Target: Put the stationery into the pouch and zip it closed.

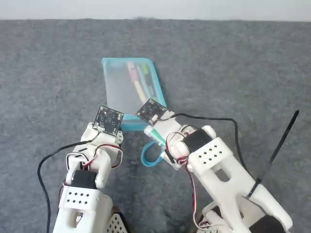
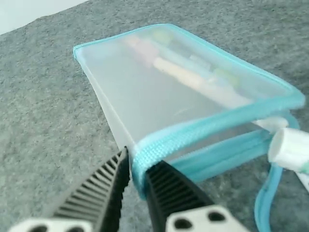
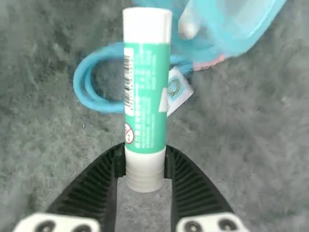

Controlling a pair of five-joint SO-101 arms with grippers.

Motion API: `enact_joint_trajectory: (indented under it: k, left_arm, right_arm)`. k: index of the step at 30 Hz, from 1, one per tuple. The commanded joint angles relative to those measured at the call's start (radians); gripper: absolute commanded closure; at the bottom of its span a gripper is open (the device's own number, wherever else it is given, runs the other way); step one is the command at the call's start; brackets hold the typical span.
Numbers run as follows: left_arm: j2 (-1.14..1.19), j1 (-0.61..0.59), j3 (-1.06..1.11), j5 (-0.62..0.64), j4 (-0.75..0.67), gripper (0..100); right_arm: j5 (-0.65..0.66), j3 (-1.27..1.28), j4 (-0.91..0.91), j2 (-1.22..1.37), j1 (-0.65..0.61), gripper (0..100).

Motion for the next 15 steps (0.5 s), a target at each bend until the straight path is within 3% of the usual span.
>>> enact_joint_trajectory:
  k: [1, 6, 15]
  left_arm:
    - [-0.017, 0.000, -0.015, 0.011, -0.035, 99]
    - [-0.017, 0.000, -0.015, 0.012, -0.037, 99]
    - [-0.017, 0.000, -0.015, 0.012, -0.037, 99]
  right_arm:
    - [-0.011, -0.135, 0.051, -0.004, -0.015, 99.2]
    - [-0.011, -0.242, 0.124, 0.027, -0.016, 99.3]
    - [-0.014, -0.359, 0.114, 0.311, -0.018, 99.3]
